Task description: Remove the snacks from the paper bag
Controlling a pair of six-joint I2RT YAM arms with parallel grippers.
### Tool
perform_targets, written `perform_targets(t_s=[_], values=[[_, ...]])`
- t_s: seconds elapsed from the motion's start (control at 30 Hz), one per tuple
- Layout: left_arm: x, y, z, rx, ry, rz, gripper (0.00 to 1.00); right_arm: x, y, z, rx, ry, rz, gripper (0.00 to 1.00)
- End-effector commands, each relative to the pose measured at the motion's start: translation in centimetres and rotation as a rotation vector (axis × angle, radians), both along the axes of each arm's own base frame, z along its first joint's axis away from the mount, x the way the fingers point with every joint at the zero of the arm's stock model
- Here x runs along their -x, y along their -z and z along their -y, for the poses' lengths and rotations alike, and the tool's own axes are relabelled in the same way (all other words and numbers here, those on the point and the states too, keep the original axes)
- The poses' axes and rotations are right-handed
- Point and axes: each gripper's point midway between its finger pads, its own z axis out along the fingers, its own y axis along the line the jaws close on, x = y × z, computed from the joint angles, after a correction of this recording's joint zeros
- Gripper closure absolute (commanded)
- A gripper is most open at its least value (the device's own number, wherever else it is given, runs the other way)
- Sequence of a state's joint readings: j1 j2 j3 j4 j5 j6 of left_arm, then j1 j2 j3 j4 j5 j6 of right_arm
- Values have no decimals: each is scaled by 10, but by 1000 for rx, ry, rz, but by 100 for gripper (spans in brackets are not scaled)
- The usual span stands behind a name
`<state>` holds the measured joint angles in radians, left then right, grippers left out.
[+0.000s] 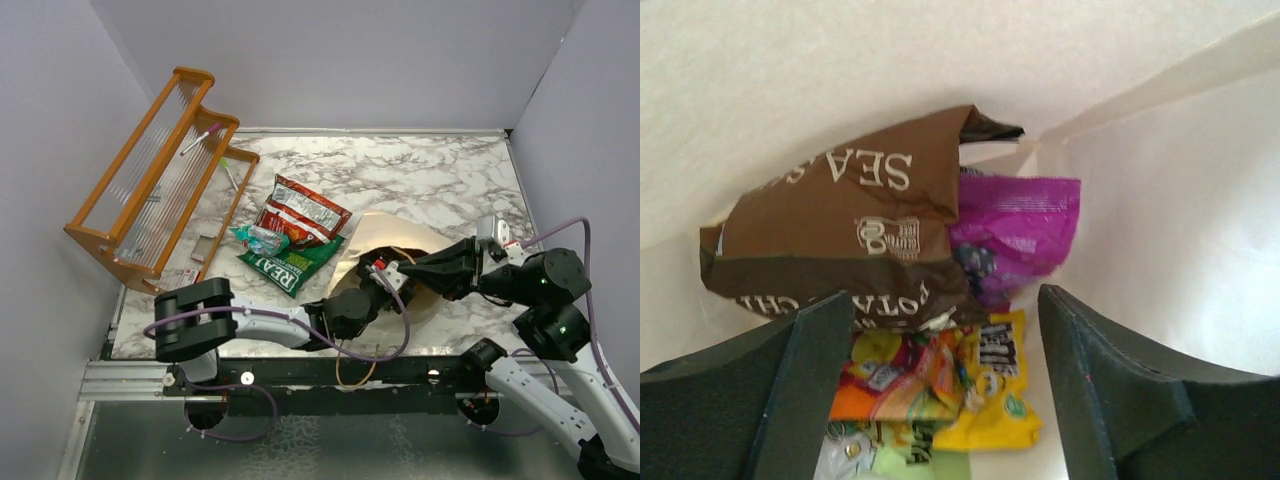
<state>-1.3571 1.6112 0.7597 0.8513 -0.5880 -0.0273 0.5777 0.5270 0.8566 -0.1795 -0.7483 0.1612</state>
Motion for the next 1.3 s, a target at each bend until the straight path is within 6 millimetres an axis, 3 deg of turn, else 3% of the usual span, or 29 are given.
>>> perform_targets(t_s=[0.0,0.1,0.3,0.4,0.5,0.63,0.73,0.83,1.0,1.13,1.27], values=[[-25,-29,4,90,-153,98,19,8,-25,5,-70,4,63,98],[-35,-30,3,81,-213,145,14,9,-25,6,-70,3,61,98],[-59,-22,6,-18,-333,208,19,11,-26,7,-73,0,65,98],[-68,-18,5,-69,-395,254,15,12,-27,7,-74,2,65,98],[-73,-15,9,-90,-399,295,10,12,-28,9,-79,9,68,98],[-84,-7,14,-120,-398,282,11,12,-31,11,-84,23,72,98],[-95,-4,12,-129,-406,251,21,13,-34,12,-89,30,78,98],[-94,-7,13,-140,-383,257,46,11,-35,14,-93,47,76,98],[-79,-12,17,-144,-310,227,66,2,-37,18,-104,104,62,98],[-61,-23,15,-124,-234,190,90,-13,-36,25,-120,200,30,98],[-41,-39,6,-73,-156,99,100,-29,-34,33,-134,301,1,98]])
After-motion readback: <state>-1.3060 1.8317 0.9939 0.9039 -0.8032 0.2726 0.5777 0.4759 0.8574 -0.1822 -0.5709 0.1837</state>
